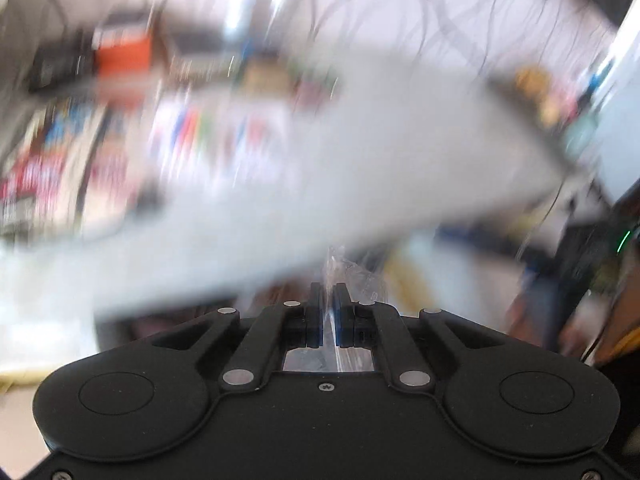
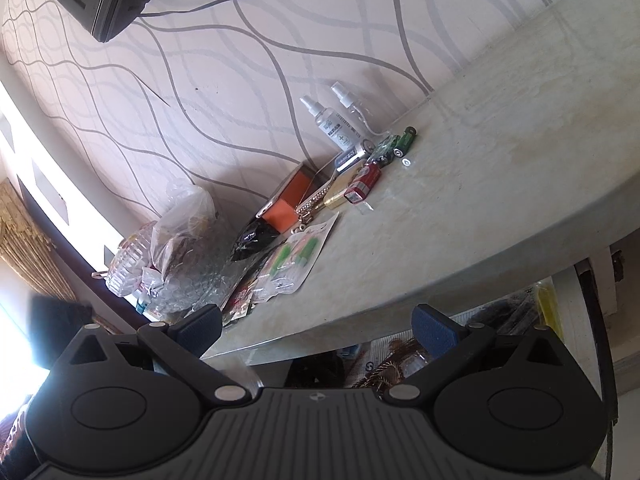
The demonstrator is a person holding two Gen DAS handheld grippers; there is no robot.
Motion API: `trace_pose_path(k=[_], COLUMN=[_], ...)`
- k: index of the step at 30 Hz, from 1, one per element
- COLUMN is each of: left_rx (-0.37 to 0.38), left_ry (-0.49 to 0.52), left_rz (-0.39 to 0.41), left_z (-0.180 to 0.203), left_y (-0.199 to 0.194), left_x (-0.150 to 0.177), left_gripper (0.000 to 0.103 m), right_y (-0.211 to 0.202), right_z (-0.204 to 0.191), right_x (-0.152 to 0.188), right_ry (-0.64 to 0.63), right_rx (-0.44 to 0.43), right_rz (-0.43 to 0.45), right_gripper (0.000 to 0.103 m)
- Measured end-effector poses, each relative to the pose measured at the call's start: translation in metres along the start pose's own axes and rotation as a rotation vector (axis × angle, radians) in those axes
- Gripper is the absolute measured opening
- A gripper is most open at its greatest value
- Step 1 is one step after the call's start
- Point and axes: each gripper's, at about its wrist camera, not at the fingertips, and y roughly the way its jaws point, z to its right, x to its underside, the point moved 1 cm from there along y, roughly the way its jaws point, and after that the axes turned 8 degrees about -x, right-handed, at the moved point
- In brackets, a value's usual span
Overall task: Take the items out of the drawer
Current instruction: 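Grasp the small clear plastic bag in the drawer with the left gripper, then lift the bag onto the countertop by the spray bottles and open the left gripper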
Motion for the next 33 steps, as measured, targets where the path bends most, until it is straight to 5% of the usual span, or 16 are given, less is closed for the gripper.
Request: trace_pose_path(k=[7, 17, 26, 28, 30, 33], left_rx=[0.058, -0.026, -0.123, -0.124, -0.135, -0.142], left_ry=[-0.15, -0.256, -0.476, -0.465, -0.423, -0.31], left_rz=[0.208, 0.305, 0.231, 0.237, 0.252, 0.297], left_z=[0.003, 0.042, 0.026, 0.027, 0.031, 0.044], left_y=[0.04, 0.175, 0.248, 0.247, 0.237, 0.203], left_x=[-0.089, -0.213, -0.234, -0.234, -0.232, -0.214], left_gripper=[0.005, 0.005, 0.013, 0.018, 0.038, 0.042], right_y=[0.008, 0.013, 0.009, 0.008, 0.006, 0.002], right_z=[-0.002, -0.011, -0.009, -0.009, -0.008, -0.004], right_x=[0.003, 0.008, 0.006, 0.006, 0.005, 0.003], right_ry=[-0.025, -0.099, -0.085, -0.085, -0.076, -0.05], right_rx=[-0.004, 0.003, -0.004, -0.001, 0.007, 0.019], right_rz=[-0.012, -0.042, -0.035, -0.027, -0.015, 0.009], right_gripper=[0.103, 0.103, 0.103, 0.103, 0.103, 0.103])
